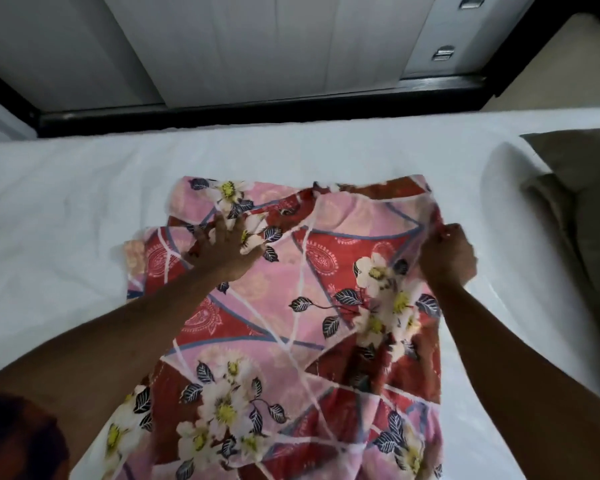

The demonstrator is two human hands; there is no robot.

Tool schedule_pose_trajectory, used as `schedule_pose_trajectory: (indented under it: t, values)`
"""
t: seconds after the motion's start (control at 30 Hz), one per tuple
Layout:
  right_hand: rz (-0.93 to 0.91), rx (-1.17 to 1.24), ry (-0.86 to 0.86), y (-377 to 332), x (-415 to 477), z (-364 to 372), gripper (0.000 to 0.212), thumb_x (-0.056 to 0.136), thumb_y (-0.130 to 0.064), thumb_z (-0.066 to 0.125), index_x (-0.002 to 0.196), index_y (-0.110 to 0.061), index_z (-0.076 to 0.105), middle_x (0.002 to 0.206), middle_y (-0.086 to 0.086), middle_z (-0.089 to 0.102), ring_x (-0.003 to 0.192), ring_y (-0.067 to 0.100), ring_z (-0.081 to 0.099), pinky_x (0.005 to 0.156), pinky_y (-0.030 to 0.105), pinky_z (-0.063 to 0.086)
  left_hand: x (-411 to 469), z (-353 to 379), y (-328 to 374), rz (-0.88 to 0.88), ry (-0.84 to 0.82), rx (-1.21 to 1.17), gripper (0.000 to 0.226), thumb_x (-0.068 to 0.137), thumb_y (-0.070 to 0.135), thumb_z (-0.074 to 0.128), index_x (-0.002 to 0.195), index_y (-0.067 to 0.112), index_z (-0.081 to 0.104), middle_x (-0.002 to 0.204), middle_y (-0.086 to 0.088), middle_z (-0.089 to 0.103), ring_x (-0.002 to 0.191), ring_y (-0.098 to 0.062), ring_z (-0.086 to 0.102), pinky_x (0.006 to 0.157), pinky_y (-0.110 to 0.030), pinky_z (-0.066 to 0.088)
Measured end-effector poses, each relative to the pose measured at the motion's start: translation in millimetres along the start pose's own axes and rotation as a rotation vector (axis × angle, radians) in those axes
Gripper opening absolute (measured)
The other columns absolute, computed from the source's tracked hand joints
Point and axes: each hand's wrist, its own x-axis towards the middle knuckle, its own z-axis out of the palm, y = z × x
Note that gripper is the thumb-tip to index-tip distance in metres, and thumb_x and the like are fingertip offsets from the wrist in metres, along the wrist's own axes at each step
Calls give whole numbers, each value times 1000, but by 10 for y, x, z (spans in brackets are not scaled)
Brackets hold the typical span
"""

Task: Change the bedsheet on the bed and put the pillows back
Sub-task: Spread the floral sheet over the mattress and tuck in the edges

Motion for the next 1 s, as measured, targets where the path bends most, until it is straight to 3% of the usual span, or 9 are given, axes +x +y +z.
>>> schedule_pose_trajectory:
  t: [0.13, 0.23, 0.3, 0.4, 0.5, 0.77, 0.87, 0.93, 1.0]
  values:
    - [27, 124, -90, 421, 107, -128, 35, 97, -46, 53, 124, -25, 60, 108, 12, 73, 106, 39, 65, 90, 42, 50, -31, -25, 54, -77, 66, -3, 93, 82, 88, 28, 152, 46, -17, 162, 2, -29, 147, -51, -14, 102, -83, 11]
    - [41, 304, -357, 723, -52, -91, 74, 82, -69, 56, 142, -28, 46, 125, 9, 68, 111, 34, 65, 99, 48, 52, -153, 66, 228, -38, 330, 76, 79, 93, 65, 48, 156, 30, 16, 166, -11, 9, 148, -47, 12, 107, -78, 16]
    - [27, 365, -452, 910, -184, -96, 82, 72, -72, 66, 142, -38, 41, 132, 1, 64, 109, 28, 67, 95, 52, 55, -379, 231, 413, 87, 453, 65, 72, 93, 50, 56, 154, 25, 27, 163, -12, 22, 148, -42, 19, 110, -73, 18]
    - [9, 422, -579, 1096, -485, -160, 99, 60, -66, 81, 144, -48, 32, 138, -5, 61, 113, 25, 67, 96, 53, 54, -865, 665, 692, 222, 386, -6, 71, 94, 55, 53, 155, 31, 25, 165, -7, 19, 151, -38, 15, 111, -72, 16]
    - [-20, 369, -676, 1333, -844, -314, 112, 52, -64, 81, 147, -52, 23, 133, -4, 64, 111, 23, 67, 97, 49, 54, -1342, 1121, 872, 287, 310, -4, 72, 90, 65, 42, 154, 36, 28, 166, -5, 16, 151, -38, 13, 110, -74, 16]
    - [-117, 211, -882, 1991, -1481, -659, 116, 61, -42, 84, 153, -51, 14, 133, -2, 64, 113, 29, 66, 95, 47, 55, -1503, 1482, 933, 203, 160, 117, 79, 88, 80, 21, 156, 46, 2, 167, -2, -13, 151, -42, -10, 109, -79, 6]
    - [-50, 142, -720, 2273, -1516, -851, 92, 78, -17, 74, 154, -40, 26, 115, 7, 72, 105, 33, 67, 91, 47, 55, -1499, 1420, 966, 169, 102, 166, 83, 83, 80, 14, 156, 45, -6, 166, 0, -16, 151, -42, -12, 110, -78, 5]
    - [67, 218, -492, 2461, -1511, -1009, 73, 88, -19, 70, 150, -39, 36, 94, 5, 74, 92, 30, 70, 84, 42, 56, -1504, 1385, 958, 173, 74, 161, 83, 82, 79, 14, 155, 46, -7, 166, 1, -18, 151, -40, -15, 110, -77, 3]
    - [122, 294, -389, 2583, -1557, -1093, 68, 90, -27, 71, 148, -38, 37, 94, 7, 74, 90, 29, 71, 81, 38, 55, -1490, 1358, 946, 175, 56, 156, 81, 83, 79, 14, 155, 47, -8, 165, 2, -19, 150, -39, -16, 111, -77, 3]
